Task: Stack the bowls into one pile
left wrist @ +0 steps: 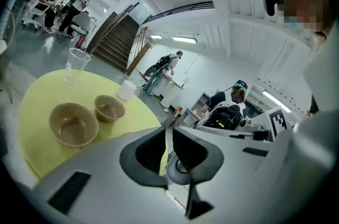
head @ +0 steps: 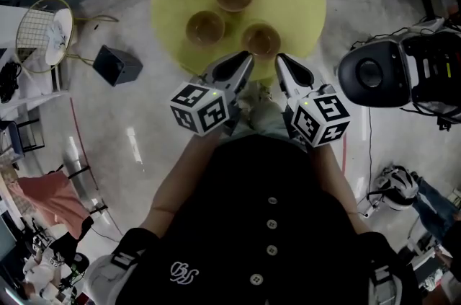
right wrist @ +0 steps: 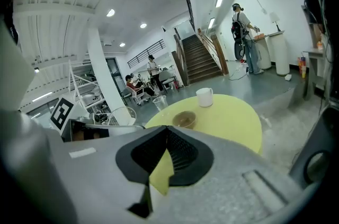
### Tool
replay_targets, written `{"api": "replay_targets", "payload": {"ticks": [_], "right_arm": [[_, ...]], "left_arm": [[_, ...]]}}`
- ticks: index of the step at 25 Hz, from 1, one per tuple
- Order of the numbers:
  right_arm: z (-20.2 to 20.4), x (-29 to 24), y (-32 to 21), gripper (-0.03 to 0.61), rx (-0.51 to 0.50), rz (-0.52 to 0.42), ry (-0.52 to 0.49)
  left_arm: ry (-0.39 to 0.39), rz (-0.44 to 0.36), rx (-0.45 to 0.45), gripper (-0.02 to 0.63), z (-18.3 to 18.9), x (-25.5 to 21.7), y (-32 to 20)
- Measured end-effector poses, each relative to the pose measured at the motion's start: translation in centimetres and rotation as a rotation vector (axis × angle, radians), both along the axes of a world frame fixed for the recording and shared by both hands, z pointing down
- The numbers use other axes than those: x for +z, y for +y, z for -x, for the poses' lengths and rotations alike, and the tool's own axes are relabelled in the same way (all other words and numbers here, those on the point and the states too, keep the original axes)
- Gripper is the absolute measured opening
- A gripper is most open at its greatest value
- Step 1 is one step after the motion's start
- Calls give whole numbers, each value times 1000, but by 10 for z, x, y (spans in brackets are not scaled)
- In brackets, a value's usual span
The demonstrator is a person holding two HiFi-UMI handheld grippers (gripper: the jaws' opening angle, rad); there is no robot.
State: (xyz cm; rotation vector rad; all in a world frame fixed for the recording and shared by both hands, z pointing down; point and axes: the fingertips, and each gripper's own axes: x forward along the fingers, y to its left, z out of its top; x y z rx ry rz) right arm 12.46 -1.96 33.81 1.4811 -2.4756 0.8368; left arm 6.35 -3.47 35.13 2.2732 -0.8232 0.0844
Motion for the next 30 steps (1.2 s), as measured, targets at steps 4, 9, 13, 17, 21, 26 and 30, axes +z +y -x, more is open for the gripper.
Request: {"api": "replay_targets", "payload": {"ticks": [4, 9, 13, 17, 21, 26, 30], "right_arm": [[-8, 10, -18, 5, -21, 30, 2], [19, 25, -19, 5, -54, 59, 2], [16, 33, -27, 5, -95, 83, 1], [-3, 40, -43, 5, -134, 116, -9], [-6, 43, -57, 5, -159, 150, -23], [-7, 58, -55, 5, -170, 172, -24], [-1, 62, -60, 5, -192, 195, -26]], "left_arm": [[-2, 23, -44, 34, -3, 9, -17], [-25, 57, -95, 34, 29, 29, -13], [-56, 84, -137, 35, 31, 43, -19], [-84, 119, -174, 35, 14, 54, -30], [-97, 166, -194, 35, 9, 61, -37], [-122, 203, -227, 100, 14, 81, -32], [-146, 239, -236, 104, 20, 92, -35]]}}
